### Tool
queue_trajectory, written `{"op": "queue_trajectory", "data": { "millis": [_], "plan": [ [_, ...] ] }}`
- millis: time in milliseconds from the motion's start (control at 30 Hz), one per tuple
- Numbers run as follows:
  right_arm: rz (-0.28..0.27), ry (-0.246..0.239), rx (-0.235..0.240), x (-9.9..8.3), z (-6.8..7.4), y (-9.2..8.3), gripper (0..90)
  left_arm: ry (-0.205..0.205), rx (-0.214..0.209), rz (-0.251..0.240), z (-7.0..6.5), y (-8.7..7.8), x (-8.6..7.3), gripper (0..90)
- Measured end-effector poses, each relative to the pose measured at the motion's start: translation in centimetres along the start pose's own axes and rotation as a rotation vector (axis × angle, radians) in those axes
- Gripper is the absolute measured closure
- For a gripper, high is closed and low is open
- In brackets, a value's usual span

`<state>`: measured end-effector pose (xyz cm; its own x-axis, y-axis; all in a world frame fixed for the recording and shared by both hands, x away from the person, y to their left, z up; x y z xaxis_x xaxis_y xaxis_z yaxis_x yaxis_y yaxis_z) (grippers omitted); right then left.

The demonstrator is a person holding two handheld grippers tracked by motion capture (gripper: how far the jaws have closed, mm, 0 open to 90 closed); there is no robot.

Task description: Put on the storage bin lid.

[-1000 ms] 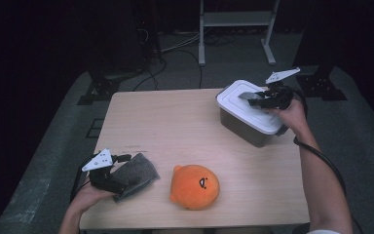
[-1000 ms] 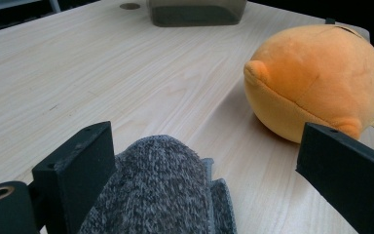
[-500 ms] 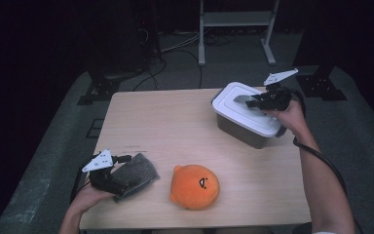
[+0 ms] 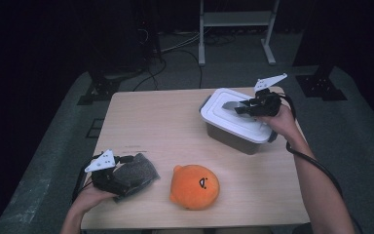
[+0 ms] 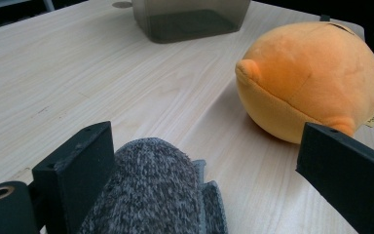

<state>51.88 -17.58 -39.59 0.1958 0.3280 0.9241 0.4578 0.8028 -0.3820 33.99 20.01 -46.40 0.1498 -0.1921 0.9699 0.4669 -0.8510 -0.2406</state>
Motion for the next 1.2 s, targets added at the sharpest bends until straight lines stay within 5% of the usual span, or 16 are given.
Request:
{"op": "queue_trajectory", "data": {
  "millis": [467, 1200],
  "plan": [
    [0.007, -0.038, 0.106, 1.7, 4.4, 4.2, 65.7, 0.009, 0.000, 0.005, -0.1, 0.0, 0.0, 6.1],
    [0.011, -0.074, 0.155, 2.8, 6.7, 6.9, 65.7, 0.012, -0.011, 0.004, -0.3, 0.3, 0.1, 6.2]
  ]
}}
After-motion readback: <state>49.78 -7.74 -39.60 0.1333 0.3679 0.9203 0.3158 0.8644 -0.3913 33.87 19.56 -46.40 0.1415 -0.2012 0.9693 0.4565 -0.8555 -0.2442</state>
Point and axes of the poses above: each handheld gripper's, and its own axes: y roughly forward along the jaws, x roughly out of its top, z roughly to its left, the point moved 9 cm from there along y, roughly forward along the jaws, and after that the axes turned 13 degrees about -z, right-handed, at the moved point
